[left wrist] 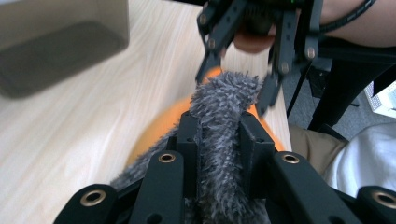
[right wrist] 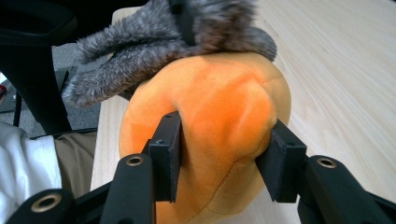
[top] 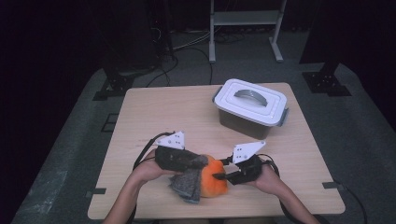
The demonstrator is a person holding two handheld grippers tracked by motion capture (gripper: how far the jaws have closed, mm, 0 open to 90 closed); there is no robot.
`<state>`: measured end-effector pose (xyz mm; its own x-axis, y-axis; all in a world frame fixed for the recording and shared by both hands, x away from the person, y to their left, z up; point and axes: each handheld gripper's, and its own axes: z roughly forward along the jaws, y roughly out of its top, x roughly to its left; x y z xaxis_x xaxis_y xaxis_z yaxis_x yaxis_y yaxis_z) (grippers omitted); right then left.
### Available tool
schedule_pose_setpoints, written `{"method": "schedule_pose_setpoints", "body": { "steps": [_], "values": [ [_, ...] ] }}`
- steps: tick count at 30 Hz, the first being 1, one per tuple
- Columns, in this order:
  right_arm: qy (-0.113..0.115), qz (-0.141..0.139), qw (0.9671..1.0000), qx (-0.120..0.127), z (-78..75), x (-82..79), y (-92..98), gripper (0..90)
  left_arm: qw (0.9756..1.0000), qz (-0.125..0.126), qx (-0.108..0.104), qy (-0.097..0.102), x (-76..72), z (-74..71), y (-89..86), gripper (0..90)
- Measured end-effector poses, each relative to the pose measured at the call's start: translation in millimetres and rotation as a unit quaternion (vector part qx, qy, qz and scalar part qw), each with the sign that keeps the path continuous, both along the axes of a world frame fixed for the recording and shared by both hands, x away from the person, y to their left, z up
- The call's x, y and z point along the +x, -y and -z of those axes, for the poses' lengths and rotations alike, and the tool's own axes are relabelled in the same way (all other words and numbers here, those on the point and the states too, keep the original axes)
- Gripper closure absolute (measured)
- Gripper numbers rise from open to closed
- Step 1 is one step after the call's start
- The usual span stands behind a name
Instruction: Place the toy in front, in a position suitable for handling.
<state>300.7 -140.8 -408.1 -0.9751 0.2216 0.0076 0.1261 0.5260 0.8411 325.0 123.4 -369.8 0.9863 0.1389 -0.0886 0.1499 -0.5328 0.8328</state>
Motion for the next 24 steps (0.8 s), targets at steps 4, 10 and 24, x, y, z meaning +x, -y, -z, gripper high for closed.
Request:
{"method": "schedule_pose_setpoints", "body": {
  "steps": [4, 10, 24],
  "values": [
    [0.029, -0.008, 0.9995, -0.010, -2.5, -2.0, -3.6, 54.0, 0.9999, 0.009, -0.005, 0.000, 2.1, -3.9, 7.2, 73.1],
    [0.032, -0.011, 0.9993, -0.014, 1.1, -0.3, 1.8, 55.2, 0.9999, 0.002, 0.011, -0.007, 3.0, 7.6, 3.2, 73.0],
    [-0.053, 0.034, 0.9980, 0.006, 2.7, 3.7, 18.6, 40.6, 0.9985, -0.016, -0.014, -0.051, -2.8, 37.1, -19.1, 73.0]
  ]
}}
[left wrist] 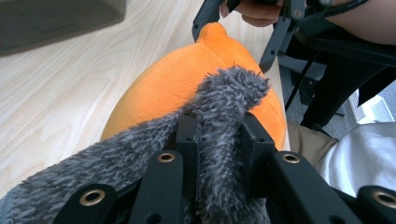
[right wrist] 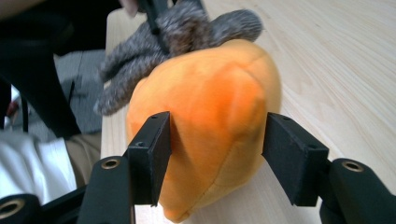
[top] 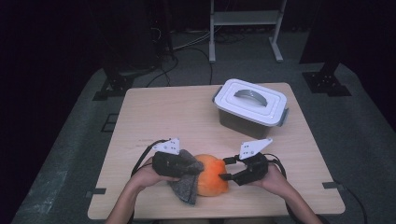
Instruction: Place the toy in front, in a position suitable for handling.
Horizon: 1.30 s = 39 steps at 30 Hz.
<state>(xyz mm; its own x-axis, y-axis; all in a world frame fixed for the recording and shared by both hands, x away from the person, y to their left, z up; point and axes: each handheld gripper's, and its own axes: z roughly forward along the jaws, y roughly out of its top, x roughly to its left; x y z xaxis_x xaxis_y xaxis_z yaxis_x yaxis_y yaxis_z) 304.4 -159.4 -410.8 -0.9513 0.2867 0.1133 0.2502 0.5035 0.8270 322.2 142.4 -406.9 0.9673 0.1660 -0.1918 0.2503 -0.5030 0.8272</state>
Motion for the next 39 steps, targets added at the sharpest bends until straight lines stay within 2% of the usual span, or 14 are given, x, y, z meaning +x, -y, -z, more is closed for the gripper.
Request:
{"method": "schedule_pose_setpoints", "body": {
  "steps": [3, 6, 8, 12, 14, 17, 18, 20, 22, 29, 32, 34, 38, 39],
  "values": [
    [-0.019, 0.010, 0.9997, 0.010, -0.6, -3.5, -0.7, 38.8, 1.0000, 0.005, -0.005, -0.004, -2.4, 2.9, 2.9, 73.0],
    [-0.031, 0.013, 0.9994, -0.004, 3.6, -6.6, -11.1, 38.5, 0.9999, 0.016, -0.002, -0.001, -6.5, 2.6, 10.0, 73.0],
    [-0.018, 0.011, 0.9997, -0.014, 5.9, -8.2, -13.9, 44.9, 0.9999, 0.013, 0.000, 0.005, -6.6, -2.2, 11.1, 72.8],
    [0.005, 0.005, 0.9999, -0.010, 2.0, -5.2, -9.8, 56.2, 0.9996, 0.015, -0.008, 0.024, -0.7, -21.2, 17.4, 72.9],
    [0.019, -0.003, 0.9997, -0.015, -0.3, -6.0, -13.1, 58.0, 0.9992, 0.020, -0.007, 0.033, 1.8, -29.5, 24.4, 72.9],
    [0.045, -0.019, 0.9986, -0.021, -3.5, -8.6, -21.3, 59.5, 0.9989, 0.029, -0.012, 0.036, 5.8, -38.8, 37.3, 72.8],
    [0.054, -0.025, 0.9979, -0.023, -3.7, -9.9, -23.9, 59.9, 0.9988, 0.032, -0.010, 0.037, 6.6, -39.0, 40.0, 72.8],
    [0.062, -0.027, 0.9974, -0.027, -4.0, -10.8, -24.9, 60.6, 0.9985, 0.035, 0.010, 0.042, 7.0, -36.8, 45.3, 72.8],
    [0.067, -0.030, 0.9967, -0.032, -3.5, -9.8, -21.8, 61.5, 0.9986, 0.035, 0.012, 0.038, 8.0, -34.3, 44.8, 72.8],
    [0.066, -0.024, 0.9970, -0.032, -0.7, -1.2, -9.9, 63.0, 0.9990, 0.022, 0.029, 0.024, 10.1, -27.0, 32.5, 72.8],
    [0.064, -0.020, 0.9972, -0.032, 0.4, 5.4, -6.6, 62.9, 0.9992, 0.023, 0.026, 0.017, 9.1, -23.9, 29.6, 72.8],
    [0.053, -0.015, 0.9981, -0.027, 2.4, 9.1, -5.6, 62.1, 0.9995, 0.020, 0.022, 0.015, 9.0, -20.9, 29.4, 72.5],
    [0.011, 0.000, 0.9998, -0.016, 2.0, 10.4, -6.5, 46.3, 0.9996, 0.013, 0.023, 0.012, 8.2, -16.2, 29.6, 72.6],
    [0.007, 0.004, 0.9999, -0.015, 1.1, 9.5, -7.1, 43.4, 0.9996, 0.013, 0.024, 0.012, 8.1, -15.6, 29.7, 72.6]
  ]
}}
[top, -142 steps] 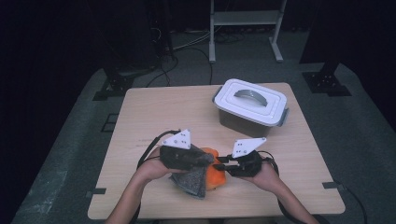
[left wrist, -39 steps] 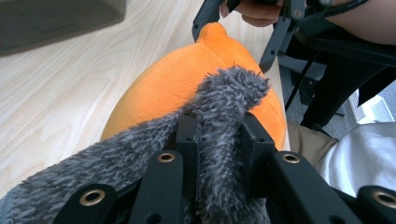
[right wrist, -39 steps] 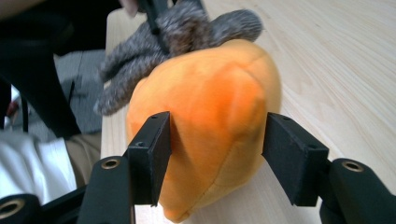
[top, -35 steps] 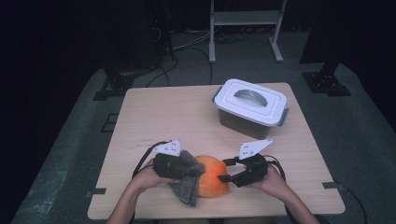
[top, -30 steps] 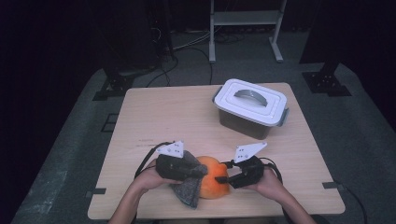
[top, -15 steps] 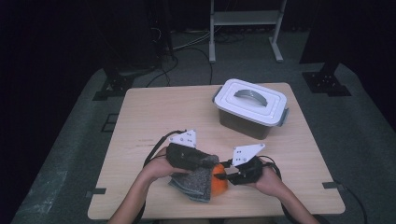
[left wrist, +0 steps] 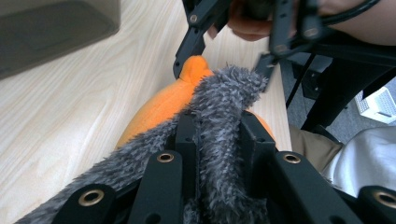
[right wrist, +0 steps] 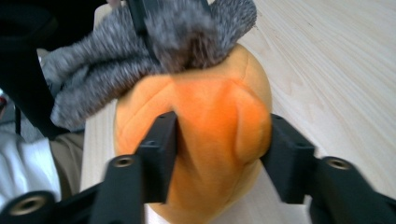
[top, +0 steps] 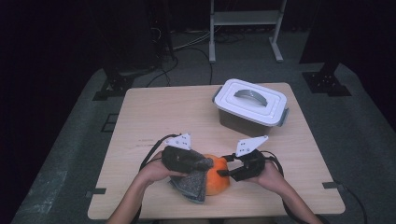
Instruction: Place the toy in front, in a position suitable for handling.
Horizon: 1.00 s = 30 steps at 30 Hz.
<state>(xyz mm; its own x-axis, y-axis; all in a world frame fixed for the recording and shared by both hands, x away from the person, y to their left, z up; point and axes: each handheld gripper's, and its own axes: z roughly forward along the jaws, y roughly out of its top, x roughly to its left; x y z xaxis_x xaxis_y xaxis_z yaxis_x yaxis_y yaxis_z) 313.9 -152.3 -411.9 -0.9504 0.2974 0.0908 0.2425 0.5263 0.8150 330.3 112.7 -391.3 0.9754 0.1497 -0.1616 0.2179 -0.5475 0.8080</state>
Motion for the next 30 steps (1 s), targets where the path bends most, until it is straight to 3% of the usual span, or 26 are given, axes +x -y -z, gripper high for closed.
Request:
{"method": "schedule_pose_setpoints", "body": {
  "steps": [6, 8, 10, 14, 18, 21, 23, 27, 30],
  "values": [
    [-0.042, 0.010, 0.9990, -0.007, -0.7, -3.0, -12.2, 30.2, 1.0000, 0.004, 0.002, 0.003, -5.4, 0.5, 7.0, 72.5],
    [-0.052, 0.013, 0.9986, -0.004, 1.3, -1.9, -13.6, 30.4, 1.0000, 0.005, 0.000, 0.001, -6.1, 1.3, 8.1, 72.5],
    [-0.052, 0.015, 0.9985, -0.007, 5.3, -1.9, -14.4, 39.0, 1.0000, 0.006, -0.001, 0.001, -5.4, 1.9, 8.5, 72.5],
    [-0.011, 0.010, 0.9998, -0.016, 3.3, -5.6, -11.1, 60.3, 0.9999, 0.003, -0.012, 0.003, -3.8, -3.7, 6.7, 72.5],
    [0.037, -0.009, 0.9991, -0.021, -6.4, -3.6, -8.6, 63.6, 0.9996, -0.001, -0.019, 0.022, -0.7, -20.2, 2.7, 72.5],
    [0.083, -0.034, 0.9957, -0.025, -15.2, -3.0, -9.8, 63.4, 0.9992, -0.009, -0.025, 0.031, 1.8, -30.7, 1.0, 72.5],
    [0.105, -0.044, 0.9929, -0.037, -17.0, -2.4, -11.8, 63.0, 0.9993, -0.008, -0.020, 0.030, 2.8, -29.4, 3.1, 72.5],
    [0.097, -0.060, 0.9929, -0.034, -10.7, -1.3, -10.1, 63.0, 0.9997, -0.001, -0.021, 0.007, 5.4, -11.6, 4.6, 72.6],
    [0.091, -0.060, 0.9937, -0.026, -4.7, -0.7, -0.1, 62.9, 0.9997, -0.007, -0.022, 0.001, 5.3, -5.7, 0.0, 72.5]
  ]
}}
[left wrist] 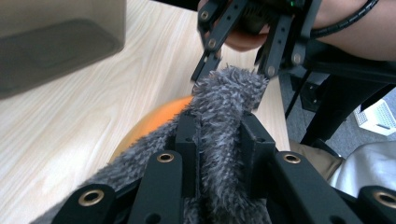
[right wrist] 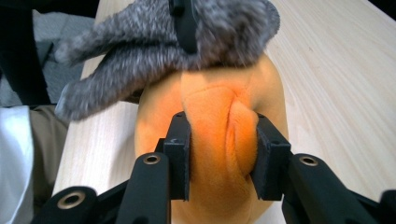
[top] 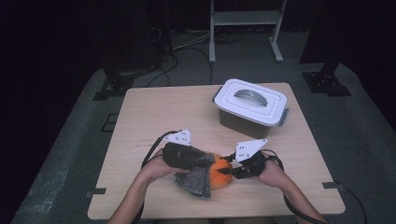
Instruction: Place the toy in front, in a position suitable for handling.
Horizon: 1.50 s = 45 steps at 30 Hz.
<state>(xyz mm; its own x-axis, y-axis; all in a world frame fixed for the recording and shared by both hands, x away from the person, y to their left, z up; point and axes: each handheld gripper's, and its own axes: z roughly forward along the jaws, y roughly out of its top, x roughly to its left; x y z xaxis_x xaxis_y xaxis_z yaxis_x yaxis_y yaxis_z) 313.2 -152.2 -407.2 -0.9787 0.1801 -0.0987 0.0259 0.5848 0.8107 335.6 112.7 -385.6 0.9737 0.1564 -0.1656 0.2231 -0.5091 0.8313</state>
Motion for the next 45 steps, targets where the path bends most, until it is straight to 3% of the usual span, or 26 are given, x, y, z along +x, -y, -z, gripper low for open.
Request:
{"method": "schedule_pose_setpoints", "body": {
  "steps": [4, 7, 10, 15, 18, 22, 27, 30, 34, 41, 45],
  "values": [
    [-0.028, 0.017, 0.9992, 0.022, 8.1, 3.3, 17.4, 59.3, 0.9998, -0.011, 0.013, -0.003, 1.6, 4.4, -8.8, 72.5],
    [-0.062, 0.037, 0.9965, 0.043, 12.1, 6.1, 22.4, 47.4, 0.9998, -0.010, 0.014, -0.009, 0.3, 9.1, -8.9, 72.4],
    [-0.071, 0.049, 0.9956, 0.035, 7.3, 4.6, 19.1, 35.1, 0.9998, -0.007, 0.011, -0.012, -3.7, 11.1, -7.3, 72.3],
    [-0.098, 0.067, 0.9920, 0.043, -1.3, 2.1, 11.6, 32.0, 0.9998, 0.011, 0.012, -0.008, -14.5, 9.6, 1.7, 72.2],
    [-0.101, 0.068, 0.9924, 0.020, 3.2, 0.9, 4.3, 31.6, 0.9996, 0.018, 0.020, -0.007, -19.7, 9.8, 4.7, 72.0],
    [-0.102, 0.056, 0.9929, 0.025, 9.6, 0.0, 4.5, 43.0, 0.9996, 0.020, 0.021, 0.005, -20.3, 2.5, 6.4, 72.0],
    [-0.070, 0.029, 0.9970, 0.012, 7.1, -8.9, -3.5, 50.5, 0.9990, 0.031, 0.019, 0.024, -18.7, -12.0, 21.2, 72.0],
    [-0.045, 0.014, 0.9989, 0.004, 6.7, -12.9, -4.1, 53.4, 0.9988, 0.034, 0.025, 0.023, -16.5, -11.1, 24.8, 72.0],
    [-0.034, 0.006, 0.9994, 0.003, 6.7, -14.3, 2.7, 55.5, 0.9992, 0.031, 0.020, 0.016, -13.6, -5.7, 18.5, 72.2],
    [-0.043, 0.003, 0.9991, 0.003, 6.4, -9.2, 17.4, 53.6, 0.9994, 0.000, 0.034, 0.007, -9.0, 1.6, -6.7, 72.1],
    [-0.082, 0.022, 0.9962, 0.019, 7.5, -5.0, 14.8, 38.1, 0.9997, -0.003, 0.021, -0.014, -8.2, 11.9, -15.7, 72.1]
  ]
}}
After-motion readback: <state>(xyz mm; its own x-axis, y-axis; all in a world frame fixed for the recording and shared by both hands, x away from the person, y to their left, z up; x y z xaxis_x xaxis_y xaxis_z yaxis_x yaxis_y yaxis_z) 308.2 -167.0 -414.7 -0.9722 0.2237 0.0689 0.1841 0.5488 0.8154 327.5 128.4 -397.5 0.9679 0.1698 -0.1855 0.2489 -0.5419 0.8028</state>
